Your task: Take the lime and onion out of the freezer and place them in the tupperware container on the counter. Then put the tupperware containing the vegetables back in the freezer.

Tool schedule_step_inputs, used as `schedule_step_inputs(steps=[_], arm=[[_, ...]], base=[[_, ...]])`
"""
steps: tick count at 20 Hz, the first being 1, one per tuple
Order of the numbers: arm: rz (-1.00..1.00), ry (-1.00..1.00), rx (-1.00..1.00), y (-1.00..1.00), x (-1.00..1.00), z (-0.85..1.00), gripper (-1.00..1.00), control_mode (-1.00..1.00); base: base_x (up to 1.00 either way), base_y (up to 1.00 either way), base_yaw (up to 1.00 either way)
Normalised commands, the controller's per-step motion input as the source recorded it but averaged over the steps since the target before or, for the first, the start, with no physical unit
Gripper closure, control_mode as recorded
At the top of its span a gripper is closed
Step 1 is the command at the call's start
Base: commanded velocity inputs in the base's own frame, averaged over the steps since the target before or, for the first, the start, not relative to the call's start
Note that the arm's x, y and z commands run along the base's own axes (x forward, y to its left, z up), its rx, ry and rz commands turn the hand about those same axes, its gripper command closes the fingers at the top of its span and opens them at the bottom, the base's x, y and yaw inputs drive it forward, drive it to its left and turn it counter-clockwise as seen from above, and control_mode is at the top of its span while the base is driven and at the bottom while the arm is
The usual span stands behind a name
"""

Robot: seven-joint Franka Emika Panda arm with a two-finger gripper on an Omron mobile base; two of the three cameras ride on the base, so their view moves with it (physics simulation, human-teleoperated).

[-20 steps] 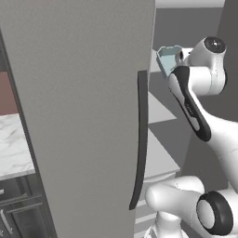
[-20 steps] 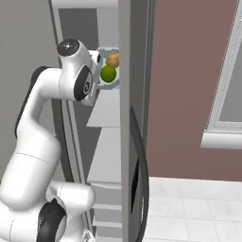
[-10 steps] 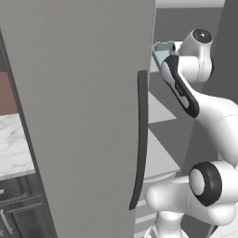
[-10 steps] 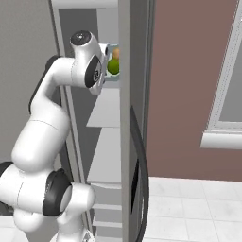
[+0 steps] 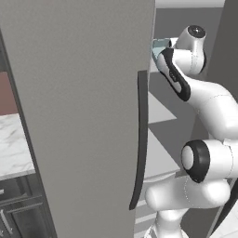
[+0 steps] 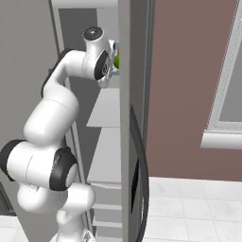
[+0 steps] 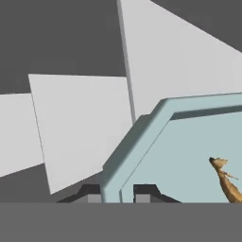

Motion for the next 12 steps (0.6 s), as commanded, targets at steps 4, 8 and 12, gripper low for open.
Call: schedule_step_inputs(steps=[4, 8, 12], arm=[[0.05, 0.00, 0.00, 0.00, 0.56, 0.00, 1.00, -1.00], [0.04, 0.00, 0.00, -0.05, 0.51, 0.00, 1.00, -1.00], [0.03, 0.00, 0.00, -0.10, 0.48, 0.00, 1.00, -1.00]], base=[[0.00, 0.00, 0.00], [0.00, 0.00, 0.00], [0.00, 0.00, 0.00]])
